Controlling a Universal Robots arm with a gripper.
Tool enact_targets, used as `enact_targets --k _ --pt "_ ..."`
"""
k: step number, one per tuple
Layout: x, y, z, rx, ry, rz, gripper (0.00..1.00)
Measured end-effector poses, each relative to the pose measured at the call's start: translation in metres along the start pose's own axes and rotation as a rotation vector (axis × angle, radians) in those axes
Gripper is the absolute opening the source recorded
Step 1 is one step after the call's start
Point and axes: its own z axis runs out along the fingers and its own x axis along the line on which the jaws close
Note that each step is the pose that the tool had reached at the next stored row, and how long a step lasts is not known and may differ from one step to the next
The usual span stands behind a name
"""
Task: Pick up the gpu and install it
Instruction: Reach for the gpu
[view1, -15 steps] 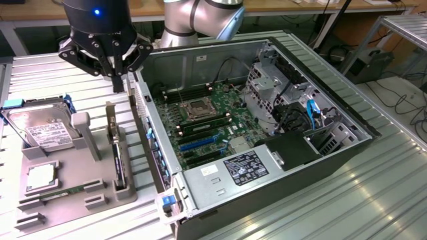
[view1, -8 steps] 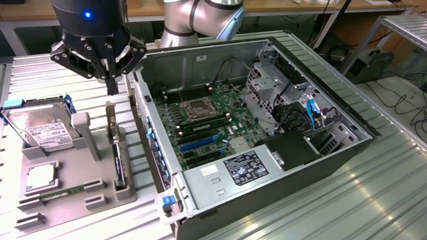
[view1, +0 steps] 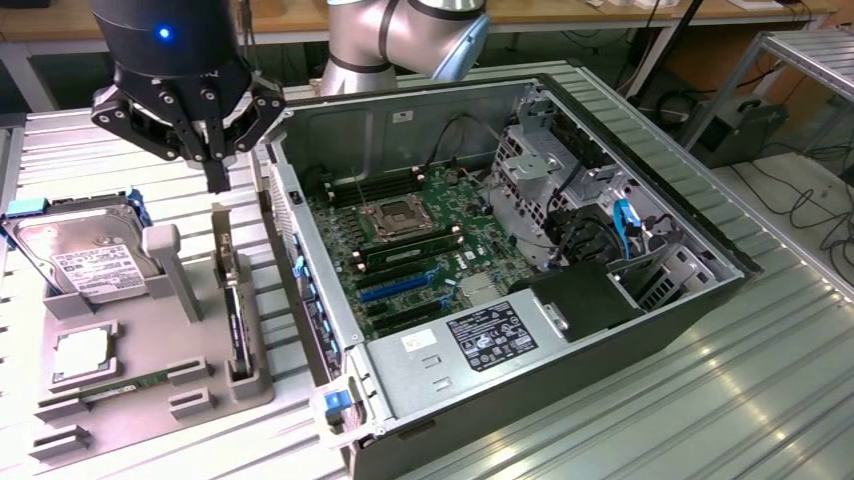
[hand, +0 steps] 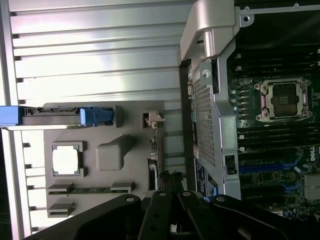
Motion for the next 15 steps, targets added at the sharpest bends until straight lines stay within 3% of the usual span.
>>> enact_targets --k 15 --pt "0.0029 -0.0003 0.0005 0.0 0.0 0.0 0.11"
